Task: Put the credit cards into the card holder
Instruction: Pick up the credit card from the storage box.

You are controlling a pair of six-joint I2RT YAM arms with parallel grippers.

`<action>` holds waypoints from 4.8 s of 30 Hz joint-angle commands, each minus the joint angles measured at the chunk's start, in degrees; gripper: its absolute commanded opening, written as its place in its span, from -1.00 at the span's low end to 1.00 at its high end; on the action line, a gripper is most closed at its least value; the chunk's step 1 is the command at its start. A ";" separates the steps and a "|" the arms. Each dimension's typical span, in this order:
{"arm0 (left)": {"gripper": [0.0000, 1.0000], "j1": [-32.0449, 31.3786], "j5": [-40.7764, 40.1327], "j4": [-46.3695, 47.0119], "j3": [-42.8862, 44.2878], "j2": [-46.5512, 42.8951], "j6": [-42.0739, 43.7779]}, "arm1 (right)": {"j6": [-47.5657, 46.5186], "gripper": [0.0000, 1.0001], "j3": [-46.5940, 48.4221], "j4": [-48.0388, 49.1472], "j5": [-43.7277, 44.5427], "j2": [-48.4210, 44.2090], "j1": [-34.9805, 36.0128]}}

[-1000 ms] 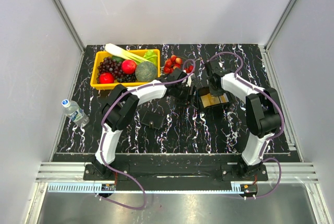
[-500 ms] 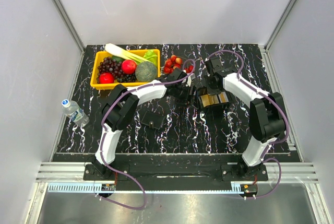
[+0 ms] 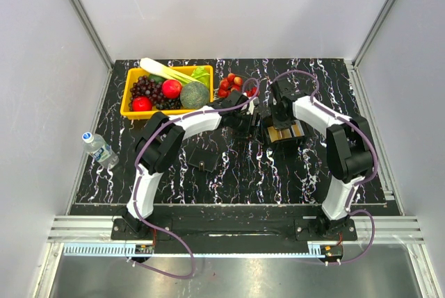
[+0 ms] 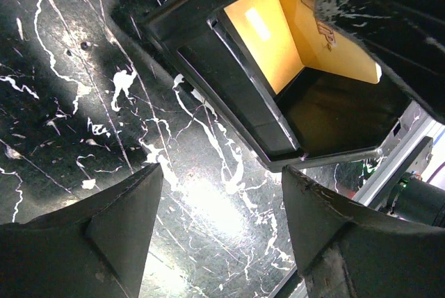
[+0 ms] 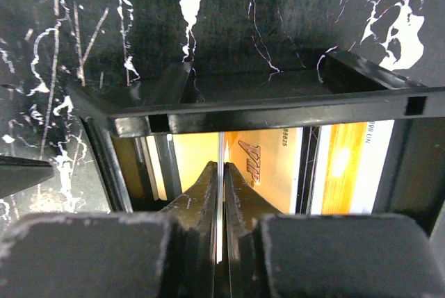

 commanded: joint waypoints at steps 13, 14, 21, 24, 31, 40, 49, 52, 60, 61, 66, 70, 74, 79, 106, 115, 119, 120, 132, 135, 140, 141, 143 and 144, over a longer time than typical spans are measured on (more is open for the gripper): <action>0.45 0.39 0.94 1.95 -0.25 -1.30 0.21 | 0.43 -0.32 1.38 -1.06 -1.37 -1.17 0.32; 0.45 0.39 0.85 1.95 -0.16 -1.30 0.21 | 0.43 -0.28 1.46 -1.06 -2.69 -1.08 0.41; 0.45 0.48 0.76 1.95 -0.25 -1.56 0.03 | 2.36 -0.25 1.99 -0.80 -8.13 0.06 0.32; 0.45 0.48 0.85 1.95 -0.16 -1.39 0.12 | 2.89 -0.23 1.64 -0.45 -8.15 -0.12 0.32; 0.45 0.57 0.85 1.95 -0.34 -1.56 0.12 | 3.42 -0.50 1.38 -0.10 -8.32 -0.20 0.32; 0.44 0.65 0.68 1.95 -0.51 -1.91 0.12 | 3.77 -0.44 1.90 -0.01 -13.15 0.41 0.23; 0.44 0.65 0.76 2.13 -0.95 -2.09 0.12 | 4.91 -0.66 1.82 0.70 -16.05 0.59 -0.03; 0.44 0.74 0.76 2.21 -1.13 -2.26 -0.05 | 5.09 -0.60 1.73 0.87 -18.60 0.50 -0.56; 0.44 0.92 0.76 2.30 -1.21 -2.27 0.03 | 6.40 -0.52 1.29 1.93 -22.65 0.68 -1.88; 0.44 0.83 0.85 2.30 -1.21 -2.35 -0.05 | 6.49 -0.53 1.29 2.10 -22.91 0.67 -1.97; 0.44 0.83 0.85 2.30 -1.21 -2.18 -0.05 | 6.93 -0.63 1.20 2.10 -23.18 1.29 -2.67; 0.44 0.92 0.76 2.39 -1.13 -2.18 -0.14 | 7.20 -0.74 0.67 2.45 -24.49 1.29 -3.20; 0.44 0.92 0.85 2.30 -1.21 -2.18 -0.14 | 7.46 -0.76 0.06 3.59 -26.95 1.12 -4.25; 0.44 1.01 0.94 2.30 -1.30 -2.00 -0.14 | 8.34 -0.65 -0.91 4.92 -31.00 1.11 -5.66; 0.43 1.09 1.46 2.65 -0.95 -1.83 -0.49 | 9.22 -0.81 -1.79 6.94 -39.87 2.17 -7.33; 0.43 1.09 1.47 2.65 -1.13 -1.83 -0.58 | 9.66 -0.70 -1.87 6.94 -40.32 3.66 -7.42; 0.43 1.18 1.38 2.65 -1.22 -2.00 -0.49 | 9.66 -0.72 -2.05 7.20 -40.40 3.58 -7.42; 0.43 1.09 1.46 2.65 -1.13 -2.00 -0.58 | 9.74 -0.80 -1.96 7.11 -40.40 3.49 -7.33; 0.43 1.09 1.29 2.74 -1.39 -2.18 -0.49 | 10.19 -0.71 -2.05 8.35 -44.88 2.69 -9.09; 0.43 1.09 1.38 2.65 -1.39 -2.18 -0.41 | 10.27 -0.65 -2.23 8.43 -45.50 3.66 -9.09; 0.43 1.18 1.47 2.65 -1.39 -2.09 -0.41 | 10.54 -0.63 -2.49 8.96 -45.85 4.45 -9.09; 0.43 1.09 1.47 2.65 -1.39 -2.18 -0.41 | 10.54 -0.63 -2.49 9.05 -45.85 4.54 -9.09; 0.43 1.09 1.55 2.65 -1.39 -2.18 -0.49 | 10.54 -0.65 -2.49 9.05 -46.03 4.80 -9.08; 0.43 1.18 1.47 2.65 -1.30 -2.26 -0.49 | 10.45 -0.66 -2.49 8.96 -46.03 4.81 -9.00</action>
